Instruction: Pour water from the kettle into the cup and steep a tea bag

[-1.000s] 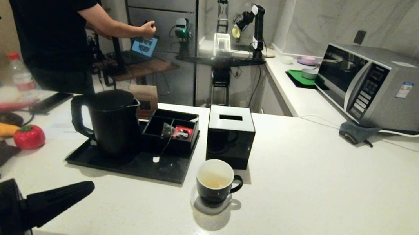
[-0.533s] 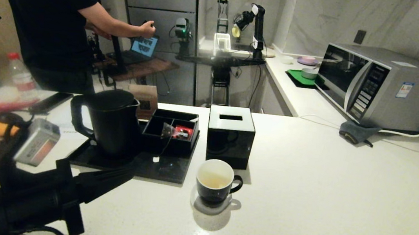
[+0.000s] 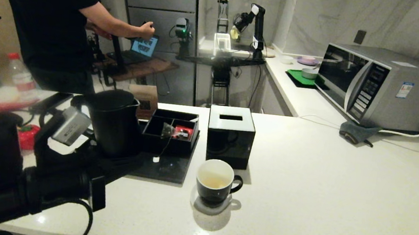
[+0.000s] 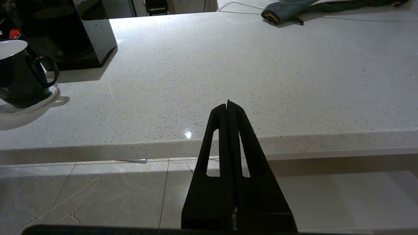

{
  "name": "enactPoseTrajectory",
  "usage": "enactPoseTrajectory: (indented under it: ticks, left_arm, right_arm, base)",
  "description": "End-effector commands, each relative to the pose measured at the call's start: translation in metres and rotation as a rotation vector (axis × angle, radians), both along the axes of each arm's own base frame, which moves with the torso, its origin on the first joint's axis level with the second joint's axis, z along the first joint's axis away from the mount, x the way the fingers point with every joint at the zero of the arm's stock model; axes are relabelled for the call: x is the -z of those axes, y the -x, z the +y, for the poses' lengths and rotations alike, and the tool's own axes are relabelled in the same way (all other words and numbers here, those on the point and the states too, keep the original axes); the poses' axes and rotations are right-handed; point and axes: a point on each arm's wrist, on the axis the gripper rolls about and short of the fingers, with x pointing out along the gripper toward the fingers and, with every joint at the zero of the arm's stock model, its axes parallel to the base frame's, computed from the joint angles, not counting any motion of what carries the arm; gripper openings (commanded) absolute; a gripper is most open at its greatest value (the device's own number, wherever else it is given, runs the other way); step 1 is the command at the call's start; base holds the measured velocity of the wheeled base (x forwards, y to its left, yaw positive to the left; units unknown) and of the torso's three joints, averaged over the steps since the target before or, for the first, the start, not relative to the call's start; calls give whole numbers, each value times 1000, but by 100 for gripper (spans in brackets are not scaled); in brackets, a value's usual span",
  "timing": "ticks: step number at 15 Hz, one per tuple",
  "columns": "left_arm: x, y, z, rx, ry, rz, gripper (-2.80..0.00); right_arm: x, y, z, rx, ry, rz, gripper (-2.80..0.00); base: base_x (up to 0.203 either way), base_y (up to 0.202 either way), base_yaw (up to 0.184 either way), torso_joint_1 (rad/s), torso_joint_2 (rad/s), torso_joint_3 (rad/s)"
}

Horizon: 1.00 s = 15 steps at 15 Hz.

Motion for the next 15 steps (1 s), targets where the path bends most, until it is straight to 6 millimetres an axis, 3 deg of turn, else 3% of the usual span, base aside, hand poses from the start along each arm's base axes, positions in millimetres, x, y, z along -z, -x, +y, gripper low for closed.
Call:
enactPoseTrajectory:
  ticks: [1, 9, 15]
  left_arm:
    - [-7, -7, -1, -8, -10, 28, -280]
    - [-19, -15, 12, -85, -11, 26, -280]
    - [-36, -32, 9, -93, -79, 104, -280]
  right_arm:
    - [0, 0, 0, 0, -1, 1, -280]
    - [0, 0, 0, 1, -1, 1, -280]
    - [0, 0, 0, 0, -1, 1, -280]
  base:
    - [0, 0, 0, 0, 0, 0]
    - [0, 0, 0, 0, 0, 0]
    - [0, 0, 0, 0, 0, 0]
